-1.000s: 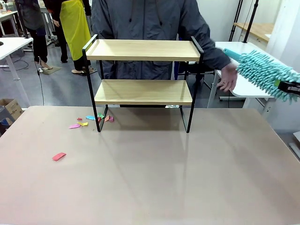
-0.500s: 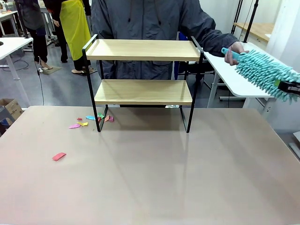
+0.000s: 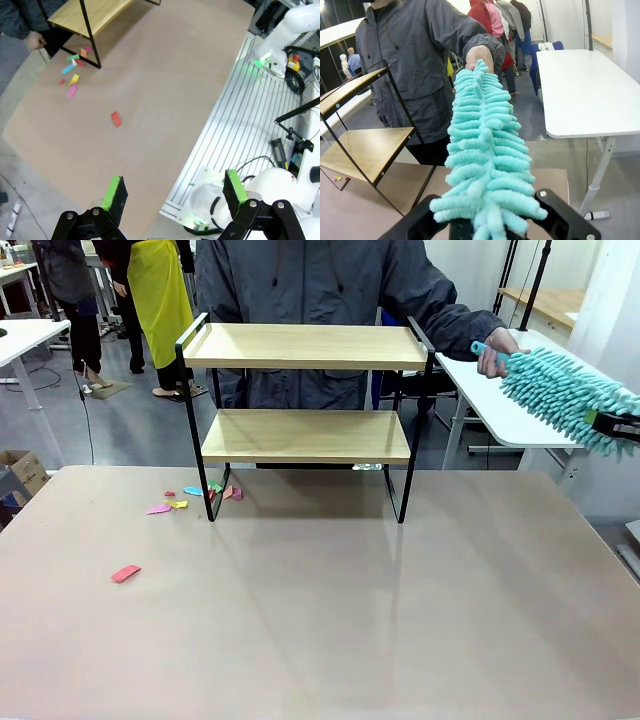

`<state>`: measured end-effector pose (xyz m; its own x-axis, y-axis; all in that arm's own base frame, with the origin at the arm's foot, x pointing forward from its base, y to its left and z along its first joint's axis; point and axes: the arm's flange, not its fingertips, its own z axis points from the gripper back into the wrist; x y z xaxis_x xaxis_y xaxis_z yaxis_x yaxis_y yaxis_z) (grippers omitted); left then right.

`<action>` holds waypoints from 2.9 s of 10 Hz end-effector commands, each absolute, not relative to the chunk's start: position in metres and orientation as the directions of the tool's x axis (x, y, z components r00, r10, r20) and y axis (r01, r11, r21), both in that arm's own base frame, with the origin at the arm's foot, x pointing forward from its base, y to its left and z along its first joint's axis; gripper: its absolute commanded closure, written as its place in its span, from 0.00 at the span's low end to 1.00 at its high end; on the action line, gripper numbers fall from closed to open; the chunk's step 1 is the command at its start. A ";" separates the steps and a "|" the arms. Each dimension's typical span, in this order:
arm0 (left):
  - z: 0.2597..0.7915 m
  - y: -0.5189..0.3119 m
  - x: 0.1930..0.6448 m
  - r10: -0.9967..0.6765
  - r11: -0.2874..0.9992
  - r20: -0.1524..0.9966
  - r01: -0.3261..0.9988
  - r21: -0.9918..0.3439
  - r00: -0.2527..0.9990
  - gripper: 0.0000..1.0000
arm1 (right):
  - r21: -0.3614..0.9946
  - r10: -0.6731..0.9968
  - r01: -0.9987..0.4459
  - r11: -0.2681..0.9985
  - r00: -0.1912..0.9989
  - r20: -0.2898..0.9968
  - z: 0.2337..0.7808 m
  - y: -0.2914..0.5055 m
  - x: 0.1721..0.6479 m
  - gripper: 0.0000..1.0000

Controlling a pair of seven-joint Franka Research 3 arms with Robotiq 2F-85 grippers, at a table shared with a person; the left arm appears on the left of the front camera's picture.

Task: Clean the shelf.
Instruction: Hand the Duster back to the human.

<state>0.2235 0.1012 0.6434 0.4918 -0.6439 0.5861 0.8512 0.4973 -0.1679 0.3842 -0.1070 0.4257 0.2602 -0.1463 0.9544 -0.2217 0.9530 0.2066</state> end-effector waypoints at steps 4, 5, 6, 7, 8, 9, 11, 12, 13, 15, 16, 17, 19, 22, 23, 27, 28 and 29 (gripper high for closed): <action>0.645 0.100 0.223 -0.638 0.493 0.600 0.855 -0.163 0.482 0.00 | 0.224 -0.159 -0.228 0.948 0.275 0.948 0.433 -0.106 0.380 0.24; 0.645 0.100 0.223 -0.638 0.493 0.600 0.855 -0.163 0.482 0.00 | 0.268 -0.199 -0.240 0.933 0.276 0.940 0.446 -0.110 0.377 0.00; 0.645 0.100 0.223 -0.638 0.493 0.600 0.855 -0.163 0.482 0.00 | 0.302 -0.233 -0.259 0.917 0.268 0.935 0.457 -0.115 0.369 0.00; 0.645 0.100 0.223 -0.638 0.493 0.600 0.855 -0.163 0.482 0.00 | 0.350 -0.287 -0.280 0.894 0.245 0.926 0.477 -0.124 0.364 0.00; 0.645 0.100 0.223 -0.638 0.493 0.600 0.855 -0.163 0.482 0.00 | 0.422 -0.375 -0.302 0.855 0.204 0.904 0.504 -0.139 0.357 0.02; 0.645 0.100 0.223 -0.638 0.493 0.600 0.855 -0.163 0.482 0.00 | 0.478 -0.457 -0.302 0.825 0.141 0.878 0.528 -0.157 0.351 0.00; 0.645 0.100 0.223 -0.638 0.493 0.600 0.855 -0.163 0.482 0.00 | 0.595 -0.622 -0.311 0.742 0.014 0.783 0.570 -0.197 0.333 0.00; 0.645 0.100 0.223 -0.638 0.493 0.600 0.855 -0.163 0.482 0.00 | 0.646 -0.692 -0.311 0.697 -0.055 0.720 0.585 -0.219 0.322 0.00; 0.645 0.100 0.223 -0.638 0.493 0.600 0.855 -0.163 0.482 0.00 | 0.673 -0.726 -0.306 0.674 -0.100 0.681 0.591 -0.234 0.315 0.00; 0.645 0.100 0.223 -0.638 0.493 0.600 0.855 -0.163 0.482 0.00 | 0.698 -0.753 -0.306 0.647 -0.116 0.647 0.591 -0.247 0.309 0.00; 0.645 0.100 0.223 -0.638 0.493 0.600 0.855 -0.163 0.482 0.00 | 0.704 -0.754 -0.310 0.639 -0.074 0.653 0.588 -0.247 0.313 0.00; 0.645 0.100 0.223 -0.638 0.493 0.600 0.855 -0.163 0.482 0.00 | 0.682 -0.731 -0.284 0.674 -0.128 0.670 0.598 -0.250 0.299 0.00; 0.645 0.100 0.223 -0.638 0.493 0.600 0.855 -0.163 0.482 0.00 | 0.682 -0.731 -0.284 0.674 -0.128 0.670 0.598 -0.250 0.299 0.00; 0.645 0.100 0.223 -0.638 0.493 0.600 0.855 -0.163 0.482 0.00 | 0.682 -0.731 -0.284 0.674 -0.128 0.670 0.598 -0.250 0.299 0.00; 0.645 0.100 0.223 -0.638 0.493 0.600 0.855 -0.163 0.482 0.00 | 0.682 -0.731 -0.284 0.674 -0.128 0.670 0.598 -0.250 0.299 0.00; 0.645 0.100 0.223 -0.638 0.493 0.600 0.855 -0.163 0.482 0.00 | 0.682 -0.731 -0.284 0.674 -0.128 0.670 0.598 -0.250 0.299 0.00; 0.645 0.100 0.223 -0.638 0.493 0.600 0.855 -0.163 0.482 0.00 | 0.682 -0.731 -0.284 0.674 -0.128 0.670 0.598 -0.250 0.299 0.00; 0.645 0.100 0.223 -0.638 0.493 0.600 0.855 -0.163 0.482 0.00 | 0.682 -0.731 -0.284 0.674 -0.128 0.670 0.598 -0.250 0.299 0.00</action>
<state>0.2235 0.1008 0.6437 0.4911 -0.6447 0.5858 0.8515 0.4970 -0.1669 0.3000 -0.2505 0.5962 -0.1249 -0.7282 0.6739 -0.2830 0.6772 0.6792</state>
